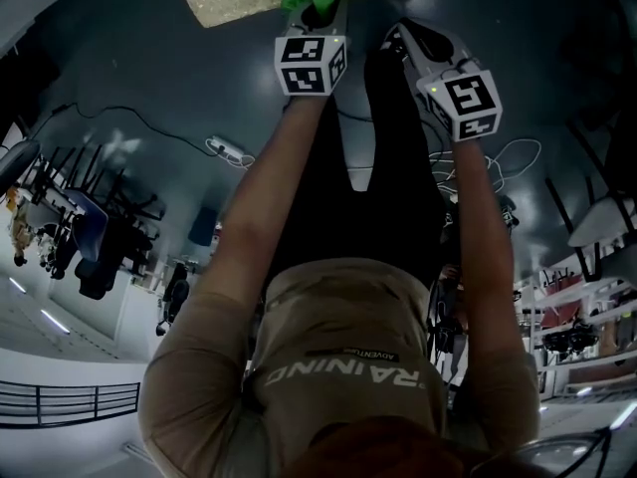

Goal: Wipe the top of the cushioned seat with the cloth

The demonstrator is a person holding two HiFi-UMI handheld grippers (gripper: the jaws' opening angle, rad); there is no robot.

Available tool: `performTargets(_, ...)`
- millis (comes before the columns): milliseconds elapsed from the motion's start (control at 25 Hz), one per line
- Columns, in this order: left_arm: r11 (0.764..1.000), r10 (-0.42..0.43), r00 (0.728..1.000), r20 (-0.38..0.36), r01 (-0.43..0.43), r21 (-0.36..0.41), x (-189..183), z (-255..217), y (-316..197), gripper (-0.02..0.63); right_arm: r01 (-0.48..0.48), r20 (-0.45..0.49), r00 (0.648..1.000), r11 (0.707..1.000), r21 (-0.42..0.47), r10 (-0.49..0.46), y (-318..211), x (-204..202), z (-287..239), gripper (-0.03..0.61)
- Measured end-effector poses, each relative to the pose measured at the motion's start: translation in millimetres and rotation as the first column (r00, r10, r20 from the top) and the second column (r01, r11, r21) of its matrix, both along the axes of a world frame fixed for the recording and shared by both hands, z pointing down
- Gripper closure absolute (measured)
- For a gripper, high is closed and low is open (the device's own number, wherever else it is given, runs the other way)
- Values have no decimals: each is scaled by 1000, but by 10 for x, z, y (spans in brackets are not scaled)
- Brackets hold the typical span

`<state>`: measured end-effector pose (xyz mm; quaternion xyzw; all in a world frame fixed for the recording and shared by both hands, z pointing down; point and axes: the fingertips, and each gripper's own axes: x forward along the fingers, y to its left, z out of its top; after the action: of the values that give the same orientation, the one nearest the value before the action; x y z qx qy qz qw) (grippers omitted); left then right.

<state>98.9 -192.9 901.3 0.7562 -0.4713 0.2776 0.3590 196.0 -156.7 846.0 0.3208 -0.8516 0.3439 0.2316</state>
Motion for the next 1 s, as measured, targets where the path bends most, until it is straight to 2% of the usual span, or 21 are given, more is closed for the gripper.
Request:
performTargets(320, 999, 20, 998, -60, -22, -37, 625, 22, 64, 566, -72, 0, 997, 997, 2, 72, -92, 497, 108, 577)
performTargets(480, 999, 42, 995, -90, -45, -31, 719, 38, 148, 566, -79, 3, 997, 997, -8, 79, -6, 417, 186, 577)
performTargets(600, 998, 63, 987, -147, -67, -20, 690, -23, 231, 566, -47, -3, 999, 999, 6, 47, 76, 216, 153, 577)
performTargets(720, 997, 71, 975, -209, -73, 1, 530, -158, 397, 566, -26, -14, 1000, 999, 20, 26, 220, -21, 78, 577)
performTargets(1000, 995, 74, 972, -223, -57, 82, -408, -787, 758, 566, 12, -47, 999, 998, 67, -9, 551, -789, -492, 577)
